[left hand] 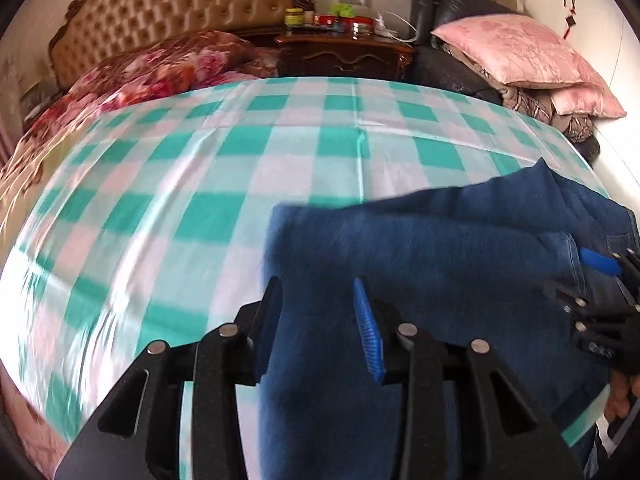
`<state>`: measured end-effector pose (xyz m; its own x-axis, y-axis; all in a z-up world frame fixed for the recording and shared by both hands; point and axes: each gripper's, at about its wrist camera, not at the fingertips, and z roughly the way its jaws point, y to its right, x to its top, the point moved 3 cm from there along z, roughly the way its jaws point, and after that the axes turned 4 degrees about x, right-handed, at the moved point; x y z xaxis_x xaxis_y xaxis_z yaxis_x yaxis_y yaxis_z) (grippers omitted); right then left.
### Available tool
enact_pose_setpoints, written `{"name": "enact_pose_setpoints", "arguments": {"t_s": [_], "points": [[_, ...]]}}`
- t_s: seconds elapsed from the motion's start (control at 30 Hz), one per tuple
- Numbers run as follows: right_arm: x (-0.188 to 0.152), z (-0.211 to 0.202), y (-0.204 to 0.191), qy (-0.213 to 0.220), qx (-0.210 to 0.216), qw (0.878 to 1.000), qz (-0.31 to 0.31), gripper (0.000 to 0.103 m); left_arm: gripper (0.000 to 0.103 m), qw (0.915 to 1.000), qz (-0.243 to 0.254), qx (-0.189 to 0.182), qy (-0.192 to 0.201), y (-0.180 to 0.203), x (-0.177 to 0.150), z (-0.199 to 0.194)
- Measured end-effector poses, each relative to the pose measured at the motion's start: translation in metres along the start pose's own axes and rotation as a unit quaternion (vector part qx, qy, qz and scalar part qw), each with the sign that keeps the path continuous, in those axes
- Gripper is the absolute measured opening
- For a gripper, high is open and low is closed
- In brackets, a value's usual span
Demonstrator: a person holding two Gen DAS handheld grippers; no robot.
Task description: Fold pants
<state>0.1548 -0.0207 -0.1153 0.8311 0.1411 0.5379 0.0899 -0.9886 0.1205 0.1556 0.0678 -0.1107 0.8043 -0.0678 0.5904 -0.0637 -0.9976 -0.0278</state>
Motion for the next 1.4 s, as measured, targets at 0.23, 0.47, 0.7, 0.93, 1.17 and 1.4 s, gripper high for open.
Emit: {"name": "enact_pose_setpoints", "arguments": {"t_s": [0.23, 0.47, 0.7, 0.93, 1.17, 1.4], "points": [[0.014, -0.006, 0.002, 0.023, 0.045, 0.999, 0.018, 0.074, 0.052, 0.9984, 0.042, 0.005, -0.038, 0.015, 0.027, 0.042], [0.043, 0.014, -0.046, 0.031, 0.079, 0.996, -0.034, 0.073, 0.053, 0.9984, -0.025, 0.037, -0.035, -0.02, 0.03, 0.028], [0.037, 0.025, -0.013, 0.012, 0.08, 0.997, -0.003, 0.068, 0.052, 0.9935, -0.106, -0.02, -0.038, -0.053, -0.046, -0.014], [0.027, 0.011, 0.018, 0.008, 0.011, 1.0, 0.022, 0.07, 0.051, 0.9899, -0.126, -0.064, -0.01, -0.053, -0.097, -0.035], [0.003, -0.025, 0.051, 0.015, -0.007, 0.999, 0.044, 0.072, 0.048, 0.9871, -0.129, -0.093, 0.019, -0.04, -0.107, -0.041], [-0.012, -0.034, -0.007, 0.017, 0.039, 0.999, -0.03, 0.072, 0.032, 0.974, -0.182, -0.134, 0.009, -0.061, -0.114, -0.042]]}}
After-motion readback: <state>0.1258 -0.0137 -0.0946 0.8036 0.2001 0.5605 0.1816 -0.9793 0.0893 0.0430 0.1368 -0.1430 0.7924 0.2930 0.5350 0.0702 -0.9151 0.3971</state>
